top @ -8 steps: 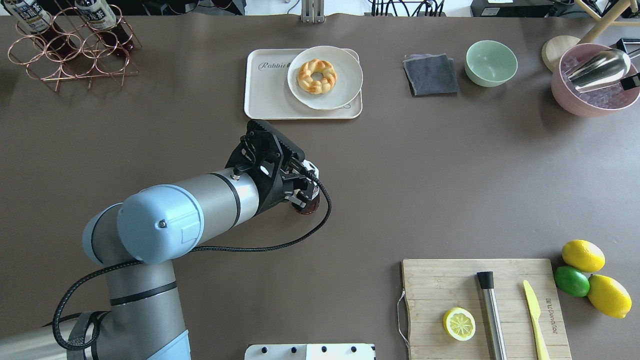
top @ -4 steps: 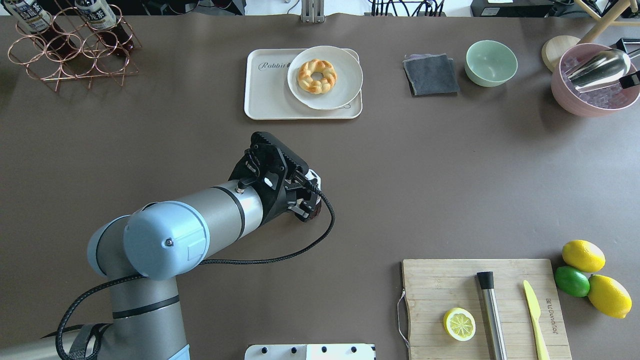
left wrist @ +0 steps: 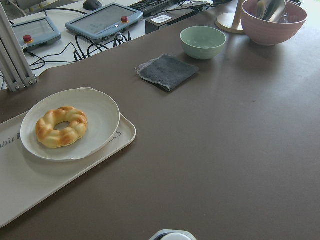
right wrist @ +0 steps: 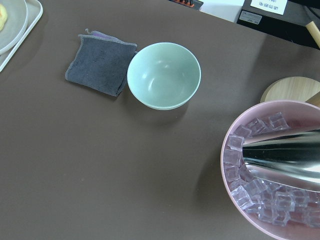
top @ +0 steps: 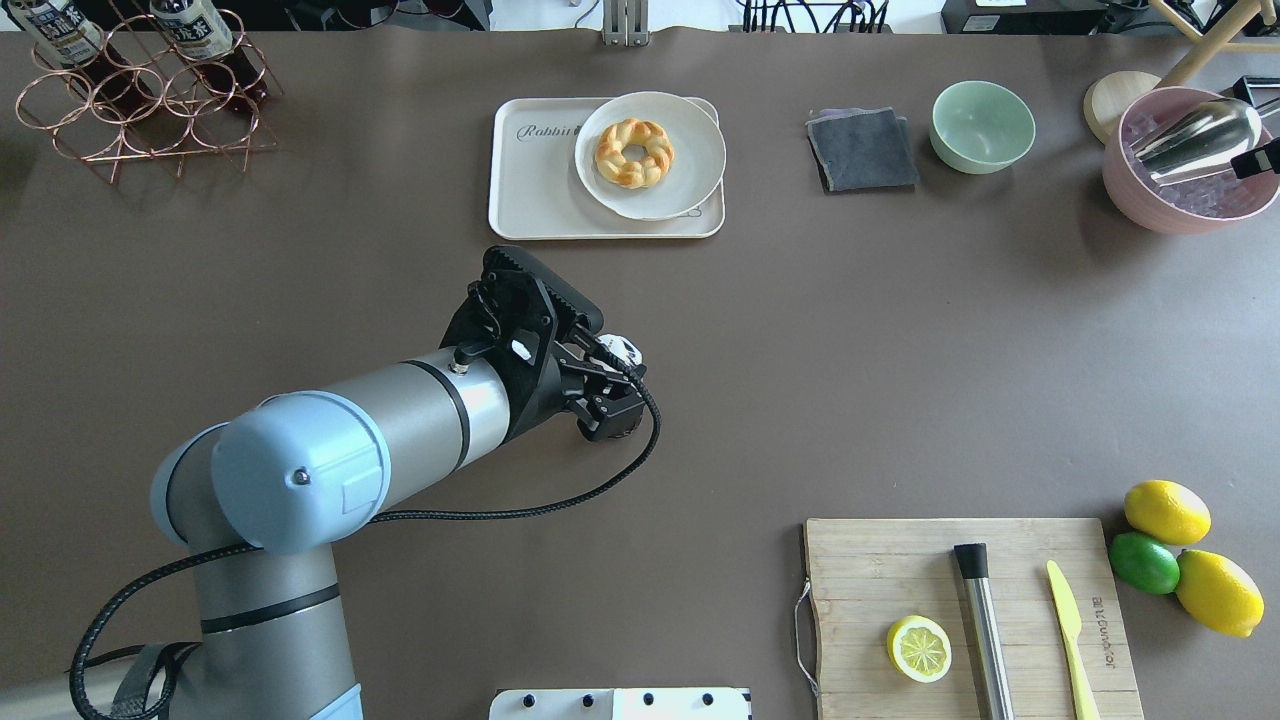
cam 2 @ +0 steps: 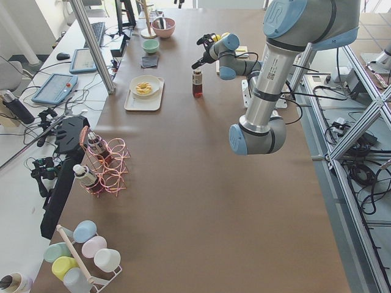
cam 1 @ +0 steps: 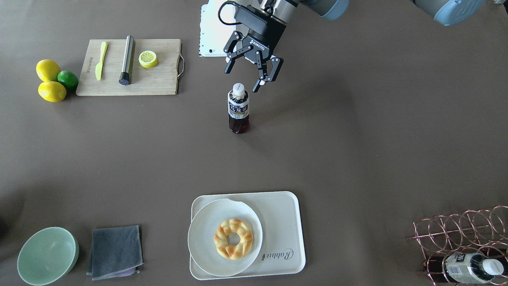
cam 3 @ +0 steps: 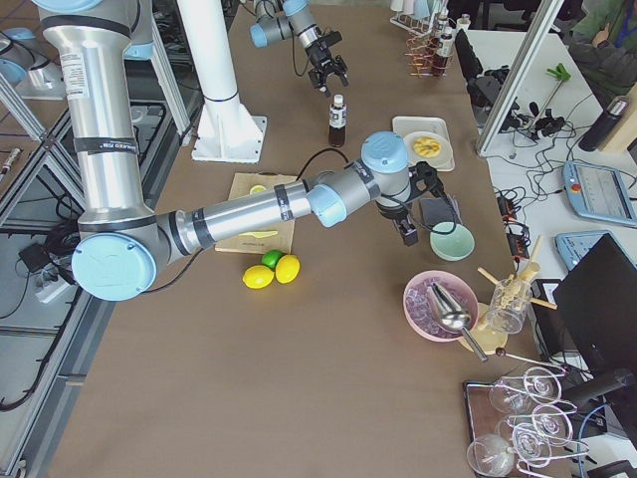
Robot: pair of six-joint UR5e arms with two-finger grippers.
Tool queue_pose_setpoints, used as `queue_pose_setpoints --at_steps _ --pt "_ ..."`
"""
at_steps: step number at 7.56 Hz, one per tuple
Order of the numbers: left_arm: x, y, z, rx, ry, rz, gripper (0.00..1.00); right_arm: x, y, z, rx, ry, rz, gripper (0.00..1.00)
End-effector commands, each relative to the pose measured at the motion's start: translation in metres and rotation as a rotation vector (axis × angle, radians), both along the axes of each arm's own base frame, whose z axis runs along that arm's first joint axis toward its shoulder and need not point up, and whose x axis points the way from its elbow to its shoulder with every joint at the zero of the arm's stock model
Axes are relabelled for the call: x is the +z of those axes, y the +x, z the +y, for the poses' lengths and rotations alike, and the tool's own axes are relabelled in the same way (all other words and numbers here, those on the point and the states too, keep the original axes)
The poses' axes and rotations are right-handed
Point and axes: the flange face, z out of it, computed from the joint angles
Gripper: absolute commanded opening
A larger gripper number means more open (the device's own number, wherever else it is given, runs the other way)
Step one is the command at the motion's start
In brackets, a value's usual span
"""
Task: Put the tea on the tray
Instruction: 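Lower the tea bottle upright onto the table and open the left gripper, then withdraw the left arm while the right arm reaches toward the tea bottle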
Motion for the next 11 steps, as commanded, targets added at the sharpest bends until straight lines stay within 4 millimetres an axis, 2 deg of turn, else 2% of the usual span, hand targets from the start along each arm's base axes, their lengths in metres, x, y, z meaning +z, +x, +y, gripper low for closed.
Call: queue_pose_setpoints --at_steps 1,2,3,4,5,6,7,8,9,10,11 --pt "0.035 -0.056 -0.030 -0.047 -0.028 -0.031 0.97 -0.014 -0.019 -0.007 -0.022 0.010 -0.009 1.00" --pt "0.074 -0.098 -0.062 -0.020 -0.092 -0.075 0.97 -0.024 -0.029 -0.011 -0.032 0.021 -0.015 1.00" --pt "0.113 -0.149 -0.093 0.012 -0.201 -0.091 0.97 -0.033 -0.043 -0.010 -0.039 0.017 -0.029 1.00" --pt "0.158 -0.210 -0.119 0.052 -0.353 -0.085 0.98 -0.055 -0.060 -0.014 -0.045 0.044 -0.052 1.00" --pt "0.209 -0.295 -0.132 0.045 -0.469 -0.077 0.98 -0.076 -0.090 -0.008 -0.069 0.104 -0.096 1.00" --pt "0.252 -0.350 -0.127 -0.013 -0.516 -0.107 1.00 -0.101 -0.119 -0.003 -0.079 0.166 -0.149 1.00" --pt "0.322 -0.382 -0.106 -0.015 -0.568 -0.208 1.00 -0.130 -0.152 0.003 -0.097 0.204 -0.213 1.00" --pt "0.381 -0.416 -0.106 -0.032 -0.602 -0.286 1.00 -0.158 -0.191 0.010 -0.105 0.248 -0.246 1.00" --pt "0.428 -0.442 -0.106 -0.033 -0.623 -0.343 1.00 -0.192 -0.237 0.022 -0.110 0.289 -0.271 1.00" --pt "0.454 -0.464 -0.098 -0.045 -0.638 -0.369 1.00 -0.224 -0.286 0.040 -0.090 0.320 -0.291 1.00" --pt "0.471 -0.474 -0.089 -0.049 -0.653 -0.382 1.00 -0.254 -0.327 0.070 -0.085 0.360 -0.324 1.00"
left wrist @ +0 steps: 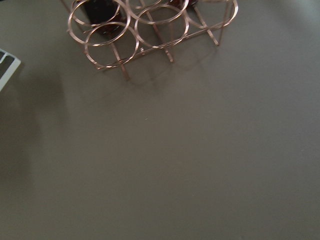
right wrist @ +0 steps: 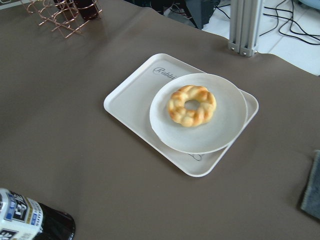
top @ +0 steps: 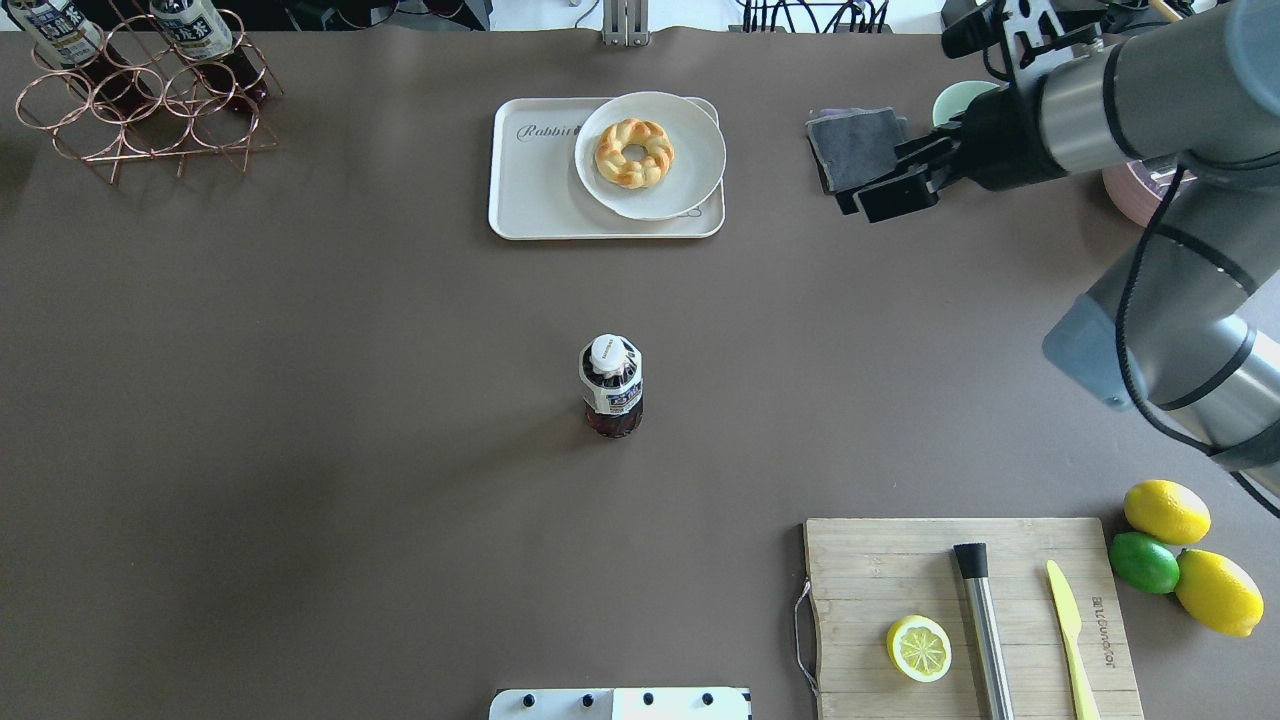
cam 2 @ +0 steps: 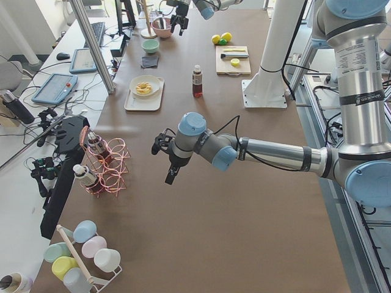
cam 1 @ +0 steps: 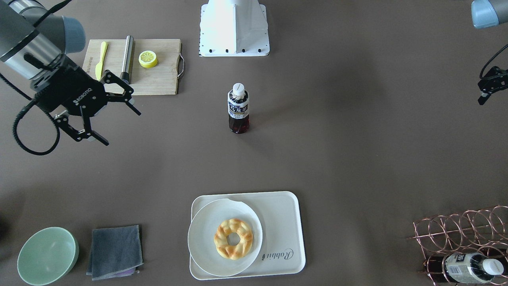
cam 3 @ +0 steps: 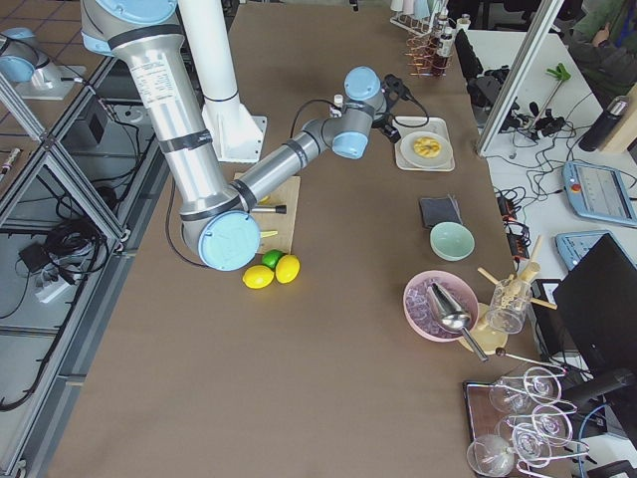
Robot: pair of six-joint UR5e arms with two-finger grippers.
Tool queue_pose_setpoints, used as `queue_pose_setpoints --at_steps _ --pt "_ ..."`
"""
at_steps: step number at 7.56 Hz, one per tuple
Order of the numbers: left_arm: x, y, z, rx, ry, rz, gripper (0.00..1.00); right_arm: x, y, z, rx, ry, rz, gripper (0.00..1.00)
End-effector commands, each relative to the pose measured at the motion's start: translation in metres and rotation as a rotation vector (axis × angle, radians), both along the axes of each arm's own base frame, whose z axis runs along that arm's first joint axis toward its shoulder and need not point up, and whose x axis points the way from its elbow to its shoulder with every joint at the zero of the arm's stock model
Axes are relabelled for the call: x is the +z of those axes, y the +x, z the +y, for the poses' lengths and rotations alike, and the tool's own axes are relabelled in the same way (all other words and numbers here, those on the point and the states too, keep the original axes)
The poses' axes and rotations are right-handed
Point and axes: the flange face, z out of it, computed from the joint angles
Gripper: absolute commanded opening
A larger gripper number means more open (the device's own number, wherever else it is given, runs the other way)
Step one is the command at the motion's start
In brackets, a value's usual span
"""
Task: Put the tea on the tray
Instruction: 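Withdraw the left arm while the right arm reaches toward the tea bottle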
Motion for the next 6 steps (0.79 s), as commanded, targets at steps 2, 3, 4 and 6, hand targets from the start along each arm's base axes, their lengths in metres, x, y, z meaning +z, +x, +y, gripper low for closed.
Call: queue_pose_setpoints --at_steps 2,3,4,6 --pt "0.086 -0.048 0.019 0.031 -0.048 -0.080 1.00 -0.103 -0.138 0.095 0.040 0.118 -0.125 1.00" --pt "0.091 -0.051 0.021 0.027 -0.057 -0.082 1.00 -0.111 -0.165 0.127 0.068 0.139 -0.135 1.00" --pt "0.093 -0.051 0.022 0.027 -0.061 -0.083 1.00 -0.114 -0.183 0.151 0.076 0.146 -0.140 1.00" --pt "0.093 -0.051 0.022 0.027 -0.061 -0.081 1.00 -0.101 -0.197 0.166 0.079 0.142 -0.119 1.00"
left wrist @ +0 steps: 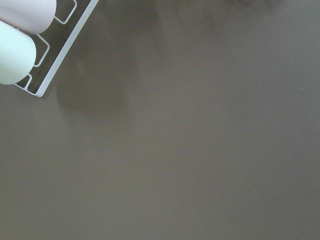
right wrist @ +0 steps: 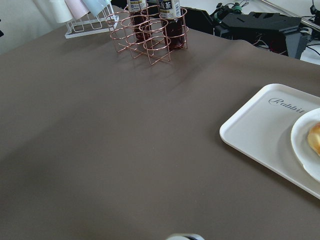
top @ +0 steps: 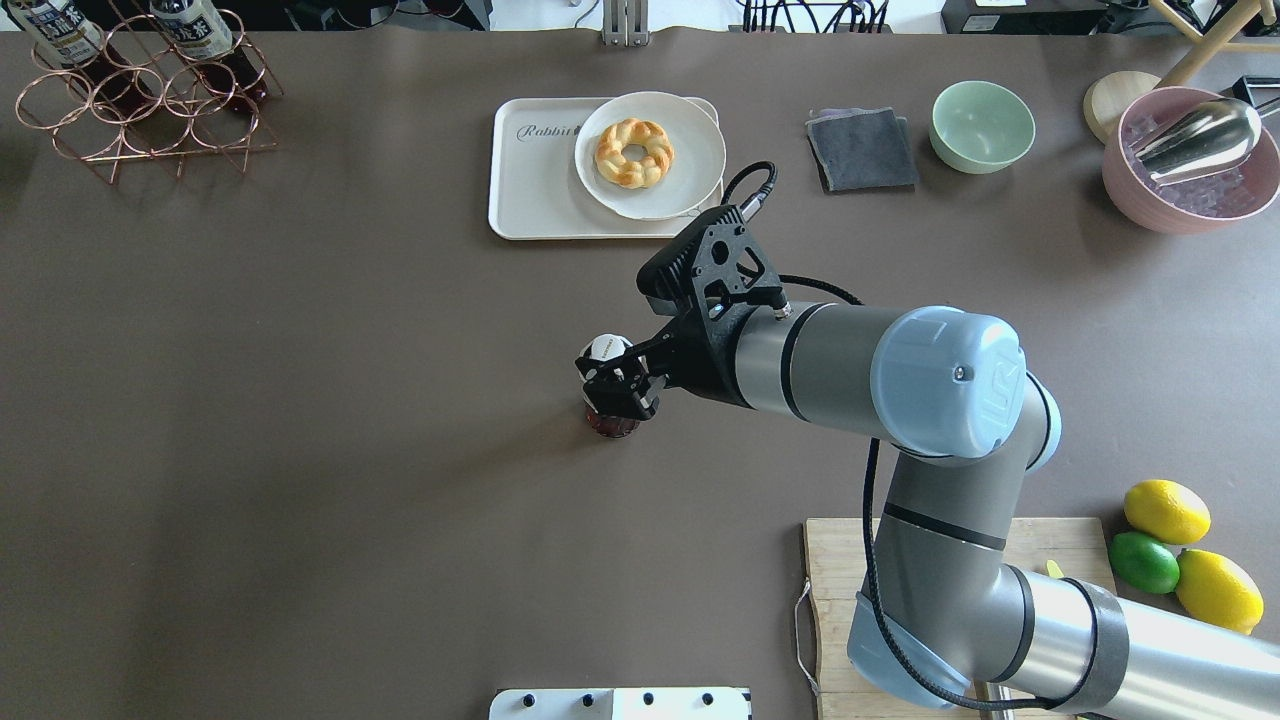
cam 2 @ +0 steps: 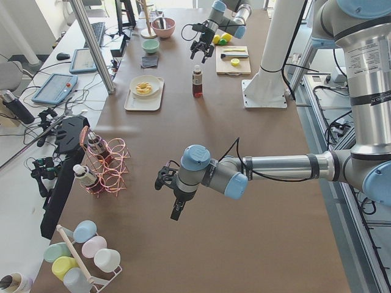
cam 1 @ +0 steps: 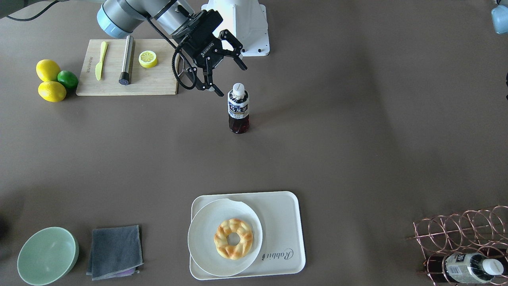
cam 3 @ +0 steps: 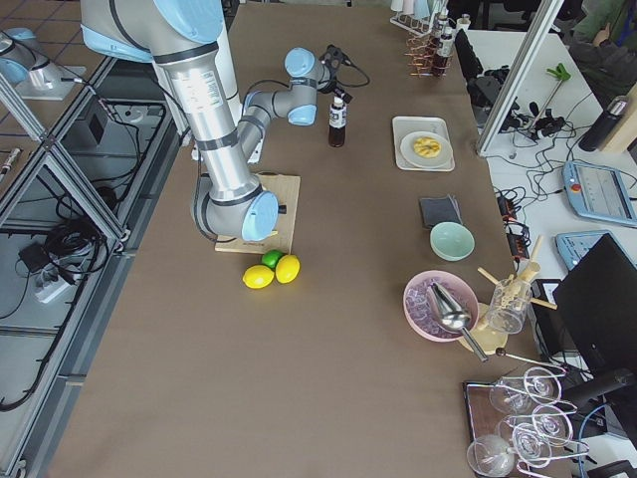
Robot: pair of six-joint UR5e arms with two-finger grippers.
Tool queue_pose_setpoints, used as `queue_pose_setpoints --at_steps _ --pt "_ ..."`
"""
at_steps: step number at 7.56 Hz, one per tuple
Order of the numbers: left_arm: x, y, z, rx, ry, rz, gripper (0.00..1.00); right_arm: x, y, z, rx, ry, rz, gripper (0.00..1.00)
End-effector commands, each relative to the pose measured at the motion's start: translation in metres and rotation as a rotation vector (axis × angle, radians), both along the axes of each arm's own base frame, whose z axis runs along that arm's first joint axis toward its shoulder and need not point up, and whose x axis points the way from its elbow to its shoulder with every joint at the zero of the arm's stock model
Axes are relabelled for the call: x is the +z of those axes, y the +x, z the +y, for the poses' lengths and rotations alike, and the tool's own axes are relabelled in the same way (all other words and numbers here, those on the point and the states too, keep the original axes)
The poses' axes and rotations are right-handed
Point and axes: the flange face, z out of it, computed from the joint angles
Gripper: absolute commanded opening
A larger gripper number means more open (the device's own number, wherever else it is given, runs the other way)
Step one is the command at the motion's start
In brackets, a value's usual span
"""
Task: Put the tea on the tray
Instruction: 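Close the right gripper around the tea bottle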
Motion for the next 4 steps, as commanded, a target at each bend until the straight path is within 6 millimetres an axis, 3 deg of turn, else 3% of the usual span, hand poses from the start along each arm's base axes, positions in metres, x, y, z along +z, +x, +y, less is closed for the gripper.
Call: queue_pose_setpoints --at_steps 1,4 --pt "0.001 0.000 0.000 0.000 -0.002 0.000 1.00 0.011 -0.019 0.017 0.054 0.000 0.021 1.00" --pt "0.000 0.000 0.000 0.000 0.001 0.000 1.00 0.012 -0.034 0.024 0.101 0.003 0.034 0.98"
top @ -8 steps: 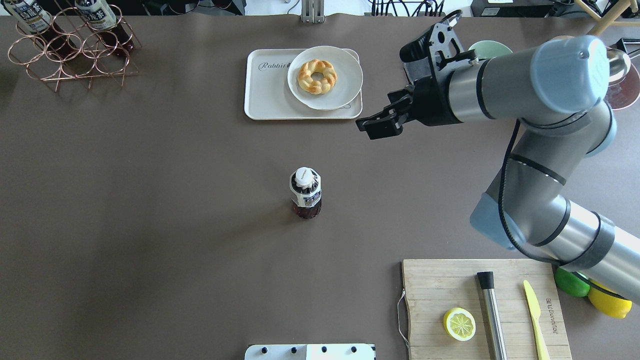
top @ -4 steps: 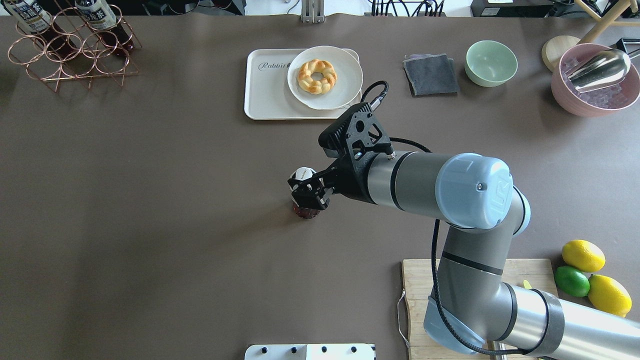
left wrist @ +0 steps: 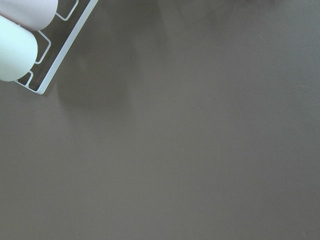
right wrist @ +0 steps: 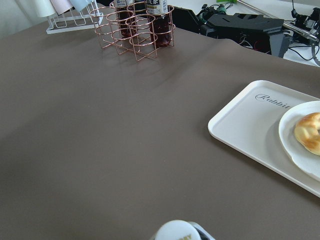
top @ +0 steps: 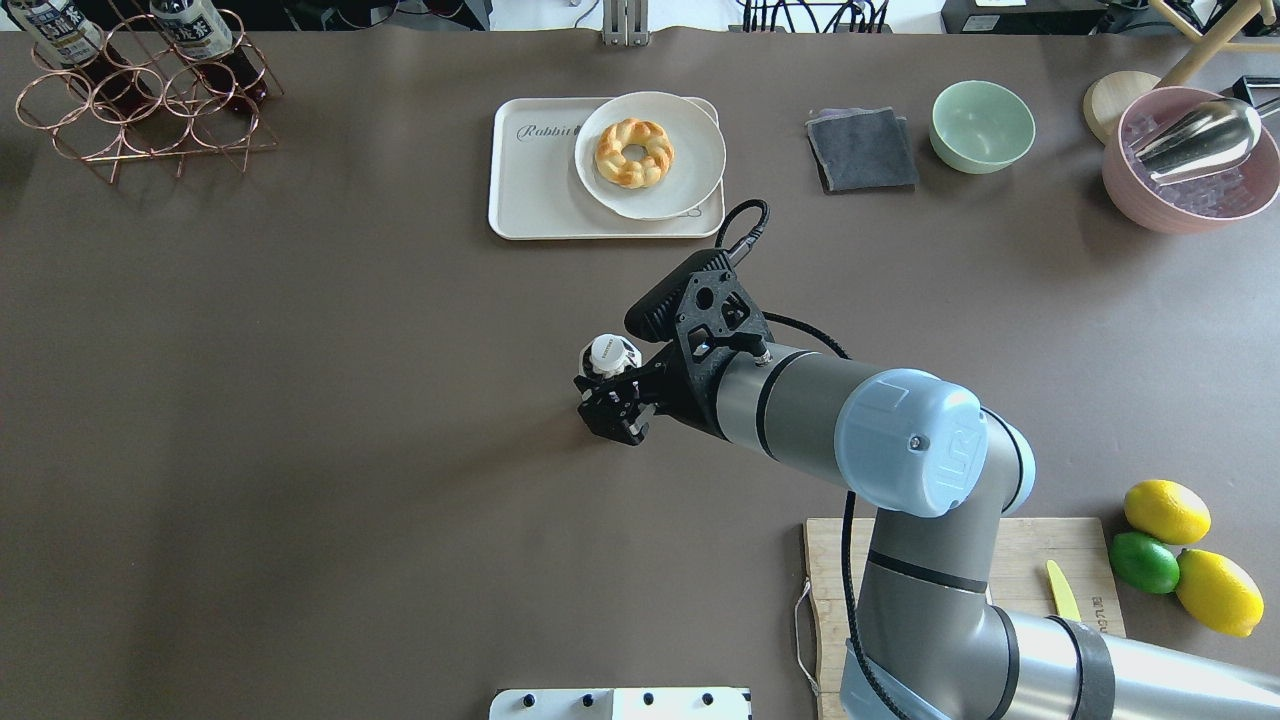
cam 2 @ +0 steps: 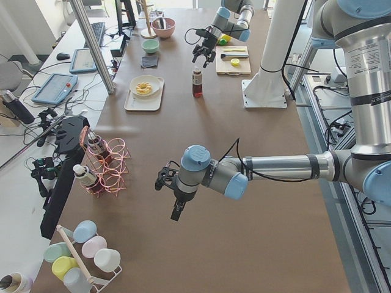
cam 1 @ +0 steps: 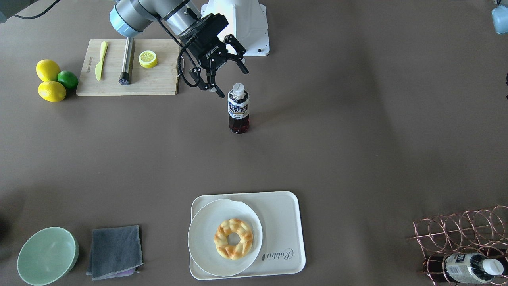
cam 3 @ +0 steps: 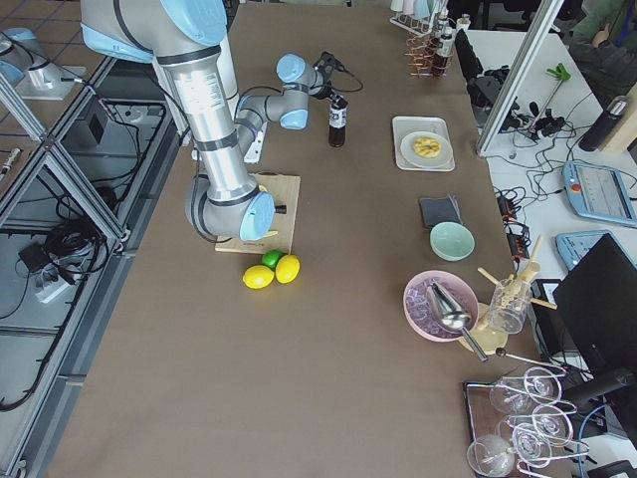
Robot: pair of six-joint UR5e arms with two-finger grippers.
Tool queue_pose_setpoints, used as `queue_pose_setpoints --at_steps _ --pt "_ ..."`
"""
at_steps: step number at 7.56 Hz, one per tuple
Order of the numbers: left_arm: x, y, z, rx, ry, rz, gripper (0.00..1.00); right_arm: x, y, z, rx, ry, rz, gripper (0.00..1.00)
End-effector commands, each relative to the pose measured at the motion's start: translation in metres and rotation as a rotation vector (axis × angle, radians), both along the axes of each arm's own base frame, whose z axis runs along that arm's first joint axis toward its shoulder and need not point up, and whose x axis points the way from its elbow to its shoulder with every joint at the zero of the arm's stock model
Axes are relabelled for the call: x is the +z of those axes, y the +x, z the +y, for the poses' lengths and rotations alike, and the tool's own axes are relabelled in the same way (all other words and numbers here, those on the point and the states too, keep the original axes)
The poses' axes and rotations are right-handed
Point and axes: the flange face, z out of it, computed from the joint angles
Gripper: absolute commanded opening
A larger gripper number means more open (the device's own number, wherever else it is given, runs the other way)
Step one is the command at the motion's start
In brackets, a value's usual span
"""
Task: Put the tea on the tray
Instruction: 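Close the right gripper around the tea bottle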
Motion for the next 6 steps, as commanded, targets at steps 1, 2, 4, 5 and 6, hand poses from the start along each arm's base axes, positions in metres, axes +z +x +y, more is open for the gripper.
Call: queue_pose_setpoints --at_steps 1,2,4,5,6 --pt "-0.0012 0.0000 -0.0002 0.000 0.002 0.000 1.00 0.0000 -0.0113 0.0074 0.029 0.004 0.006 0.92" --pt "-0.0012 0.0000 -0.0002 0.000 0.002 0.000 1.00 0.0000 -0.0123 0.0088 0.028 0.005 0.007 0.84" --pt "-0.0022 0.0000 -0.0004 0.000 0.005 0.001 1.00 0.0037 -0.0182 0.0095 0.045 0.009 0.020 0.65" --pt "-0.0023 0.0001 -0.0003 0.002 0.006 0.002 1.00 0.0030 -0.0184 0.0095 0.045 0.014 0.023 0.48" --pt "-0.0037 0.0003 -0.0011 0.002 0.009 0.002 1.00 0.0006 -0.0174 0.0089 0.045 0.029 0.026 0.20"
